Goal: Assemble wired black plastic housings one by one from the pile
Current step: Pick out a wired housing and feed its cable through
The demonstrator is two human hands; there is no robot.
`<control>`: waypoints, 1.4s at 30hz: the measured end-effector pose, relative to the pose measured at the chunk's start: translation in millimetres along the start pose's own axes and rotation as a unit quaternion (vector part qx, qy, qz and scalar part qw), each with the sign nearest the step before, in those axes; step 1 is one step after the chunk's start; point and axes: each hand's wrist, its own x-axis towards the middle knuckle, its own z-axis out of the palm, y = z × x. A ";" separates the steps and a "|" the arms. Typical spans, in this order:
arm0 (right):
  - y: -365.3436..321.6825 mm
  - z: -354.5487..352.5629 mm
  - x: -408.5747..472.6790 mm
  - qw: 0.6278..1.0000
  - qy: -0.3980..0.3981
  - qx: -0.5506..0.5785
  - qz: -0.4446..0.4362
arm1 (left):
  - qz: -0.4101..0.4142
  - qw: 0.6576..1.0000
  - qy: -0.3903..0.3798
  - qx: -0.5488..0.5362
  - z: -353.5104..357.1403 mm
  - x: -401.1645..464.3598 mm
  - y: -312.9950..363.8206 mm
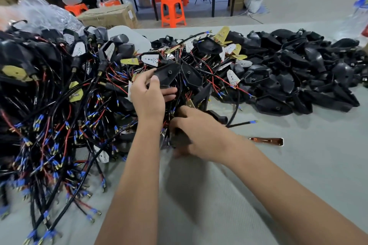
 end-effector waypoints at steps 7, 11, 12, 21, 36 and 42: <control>10.7 -16.0 2.6 0.987 0.045 0.147 -0.041 | -0.001 0.998 0.066 -0.001 14.9 4.2 6.7; 44.1 -41.6 17.6 0.932 0.315 0.150 0.095 | -0.009 0.984 0.177 -0.030 31.0 2.0 5.4; 54.6 -46.4 24.8 0.914 0.344 0.156 0.150 | -0.012 0.981 0.188 -0.042 34.6 1.6 4.6; 73.8 -50.9 81.5 0.959 0.148 0.044 0.237 | -0.029 0.961 0.249 -0.115 53.5 10.6 -0.1; 116.0 -62.4 41.7 0.842 0.375 -0.027 0.387 | 0.003 0.979 0.198 -0.053 60.2 15.1 -6.4; 81.6 -60.5 76.2 0.950 0.241 -0.101 0.171 | 0.002 0.967 0.240 -0.088 61.8 14.1 -7.9</control>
